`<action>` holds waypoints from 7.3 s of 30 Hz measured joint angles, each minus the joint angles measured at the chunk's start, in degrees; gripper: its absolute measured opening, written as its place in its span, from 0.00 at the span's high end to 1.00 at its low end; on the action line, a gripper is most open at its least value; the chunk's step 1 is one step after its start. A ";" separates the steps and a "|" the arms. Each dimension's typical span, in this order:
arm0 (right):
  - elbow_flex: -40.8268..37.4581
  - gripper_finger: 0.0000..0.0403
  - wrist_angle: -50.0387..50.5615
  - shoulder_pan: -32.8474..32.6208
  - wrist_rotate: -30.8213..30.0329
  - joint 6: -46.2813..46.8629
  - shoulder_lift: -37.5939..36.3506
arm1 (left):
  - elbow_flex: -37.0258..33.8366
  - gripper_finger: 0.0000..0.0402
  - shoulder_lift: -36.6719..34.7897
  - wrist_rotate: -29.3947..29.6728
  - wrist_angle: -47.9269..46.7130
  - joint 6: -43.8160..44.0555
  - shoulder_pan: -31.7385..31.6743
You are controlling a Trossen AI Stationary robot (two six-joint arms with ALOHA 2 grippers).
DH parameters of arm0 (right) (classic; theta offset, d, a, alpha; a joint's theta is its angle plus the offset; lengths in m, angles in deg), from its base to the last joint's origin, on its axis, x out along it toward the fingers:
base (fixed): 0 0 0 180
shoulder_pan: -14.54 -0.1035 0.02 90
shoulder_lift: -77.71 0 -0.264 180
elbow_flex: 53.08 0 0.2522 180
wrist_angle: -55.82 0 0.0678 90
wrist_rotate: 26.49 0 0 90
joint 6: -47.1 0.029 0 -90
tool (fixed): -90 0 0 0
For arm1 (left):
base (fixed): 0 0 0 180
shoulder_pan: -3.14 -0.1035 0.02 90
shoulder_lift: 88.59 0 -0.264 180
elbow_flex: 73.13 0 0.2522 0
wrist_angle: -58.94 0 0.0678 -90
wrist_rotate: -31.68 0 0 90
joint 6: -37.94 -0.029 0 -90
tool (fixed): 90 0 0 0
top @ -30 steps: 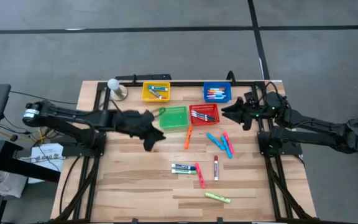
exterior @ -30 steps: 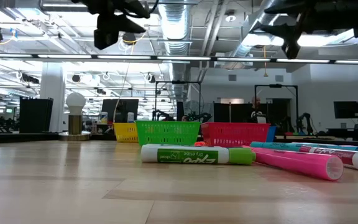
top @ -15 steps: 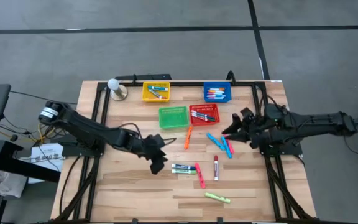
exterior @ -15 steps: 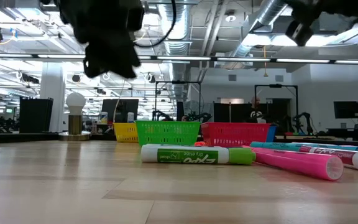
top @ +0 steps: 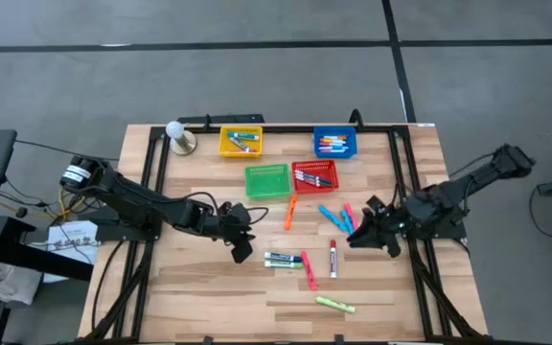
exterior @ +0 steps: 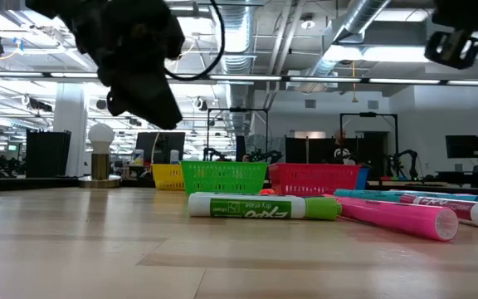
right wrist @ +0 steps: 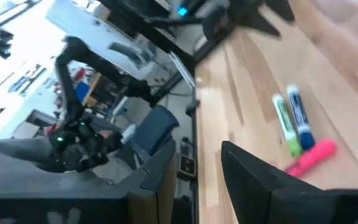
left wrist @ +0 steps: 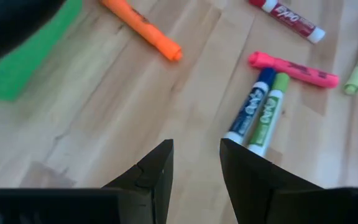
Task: Pick & Place Markers
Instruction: Put the large red marker pen into the yellow bin
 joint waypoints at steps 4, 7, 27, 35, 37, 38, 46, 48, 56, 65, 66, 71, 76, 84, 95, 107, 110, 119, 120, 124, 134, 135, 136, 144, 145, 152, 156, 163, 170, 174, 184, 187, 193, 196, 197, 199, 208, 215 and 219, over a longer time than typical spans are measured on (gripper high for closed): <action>0.00 0.72 0.19 -3.78 -3.65 5.98 4.62 | -3.14 0.67 -2.52 0.16 -0.03 -1.33 -0.24; 0.00 0.72 0.21 -5.00 -4.24 11.82 8.66 | -5.89 0.67 -4.61 0.03 -0.10 -1.31 -0.05; 23.06 0.72 28.34 -5.33 0.54 43.39 37.36 | -19.09 0.67 -26.90 3.80 0.76 -2.78 -0.07; 27.60 0.72 28.95 -3.94 0.75 51.04 47.61 | -21.15 0.67 -29.95 3.87 0.98 -5.76 -0.09; 28.05 0.72 29.33 -3.21 1.04 51.63 49.61 | -21.16 0.67 -29.96 3.85 0.98 -6.53 -0.07; 28.41 0.72 29.30 -2.80 1.23 51.64 50.69 | -21.16 0.67 -29.96 3.85 1.00 -6.82 -0.07; 30.48 0.72 34.50 -0.44 4.19 51.69 52.68 | -21.16 0.67 -29.96 3.85 1.20 -8.67 -0.09; 31.53 0.72 38.04 -0.48 4.19 51.67 52.12 | -21.16 0.67 -29.96 3.85 1.23 -8.83 -0.07; 32.78 0.72 42.67 0.08 4.19 51.94 52.73 | -21.16 0.67 -29.96 3.85 1.37 -8.94 -0.09; 32.72 0.72 42.56 1.09 5.49 51.05 56.80 | -21.16 0.67 -29.94 3.85 2.28 -10.36 -0.09; 32.72 0.72 42.11 1.07 5.40 51.03 57.47 | -21.16 0.67 -29.94 3.84 2.35 -10.36 -0.09; 32.70 0.72 40.43 1.12 5.02 51.02 60.30 | -21.13 0.67 -29.94 3.85 2.98 -10.38 -0.09; 32.70 0.72 39.05 1.07 5.16 51.43 62.91 | -21.13 0.67 -29.94 3.85 3.38 -11.77 -0.09; 32.91 0.72 38.33 1.45 7.37 51.51 65.44 | -21.13 0.67 -29.94 3.84 3.63 -12.91 -0.09; 32.61 0.89 38.82 2.12 8.13 51.05 63.67 | -21.13 0.67 -29.91 3.83 4.42 -12.72 -0.09; 37.35 0.89 38.98 2.51 -2.92 45.70 52.79 | -21.13 0.67 -29.91 0.39 15.50 -10.83 -0.16; 39.28 0.89 38.79 3.61 -8.65 41.12 49.50 | -21.13 0.67 -29.91 0.02 19.77 -8.15 -0.26; 41.57 0.88 21.99 10.26 -14.61 16.64 46.54 | -21.11 0.62 -29.91 -3.79 36.01 -4.35 -4.44; 41.61 0.88 18.75 11.05 -14.44 13.80 46.86 | -21.11 0.60 -29.91 -4.94 37.52 -3.35 -5.04; 41.64 0.88 10.69 13.95 -11.54 5.53 47.11 | -21.11 0.54 -29.94 -6.93 40.94 1.29 -6.68; 41.57 0.88 3.15 17.79 -5.53 -1.27 48.11 | -21.07 0.49 -29.72 -6.60 49.59 5.70 -7.83; 41.51 0.88 2.16 18.01 -4.79 -1.49 48.18 | -21.07 0.49 -29.65 -6.08 49.88 5.82 -7.83; 41.59 0.88 0.21 18.24 -4.18 -1.57 48.62 | -21.07 0.49 -29.46 -5.75 50.34 5.82 -7.83; 41.62 0.88 -9.00 19.55 0.56 -2.97 51.42 | -21.02 0.48 -27.74 -3.90 51.13 6.73 -7.83; 41.63 0.88 -10.11 19.76 0.69 -2.95 51.83 | -21.02 0.48 -27.71 -3.60 50.94 6.87 -7.83; 42.33 0.88 -13.43 20.20 3.17 -2.08 54.66 | -20.25 0.48 -26.62 -2.62 52.36 6.95 -8.28; 45.63 0.88 -13.53 20.52 6.14 -2.44 57.76 | -18.74 0.48 -24.62 -2.82 52.55 6.91 -8.42; 48.77 0.88 -12.92 20.55 8.15 -3.02 60.11 | -17.90 0.48 -22.89 -3.32 52.49 6.91 -8.40; 48.70 0.88 -12.52 20.46 8.22 -3.00 60.01 | -17.90 0.53 -23.32 -3.39 52.60 6.87 -8.42; 48.70 0.88 -12.51 20.46 8.19 -3.00 60.06 | -17.90 0.67 -23.36 -4.25 52.88 6.87 -8.42; 48.68 0.83 -12.58 20.48 8.09 -4.78 60.12 | -17.90 0.84 -23.38 -4.32 53.87 6.89 -8.37; 48.68 0.81 -12.28 20.48 9.38 -8.22 60.12 | -17.90 0.84 -23.38 -4.37 53.90 6.65 -8.35; 48.85 0.77 -7.02 21.29 16.43 -15.26 59.95 | -18.05 0.84 -23.25 -4.24 53.36 6.65 -8.38; 48.73 0.75 -5.82 21.52 18.78 -17.45 59.88 | -18.05 0.84 -23.38 -3.51 54.00 6.82 -8.46; 48.65 0.74 -5.65 21.53 18.77 -17.93 59.78 | -18.05 0.84 -23.38 -3.03 54.02 6.87 -8.46; 48.68 0.73 -5.17 21.62 19.15 -18.75 59.61 | -18.01 0.84 -23.42 -2.38 54.06 6.83 -8.49; 48.64 0.72 15.76 21.28 19.95 -26.79 54.96 | -18.01 0.84 -23.41 -1.76 53.19 5.10 -12.34; 48.65 0.72 33.99 19.62 14.03 -38.74 49.91 | -15.96 0.84 -23.25 -4.12 48.43 3.15 -18.40; 48.64 0.73 41.79 19.65 12.03 -43.07 47.18 | -10.12 0.84 -22.36 -5.29 39.24 -0.44 -20.69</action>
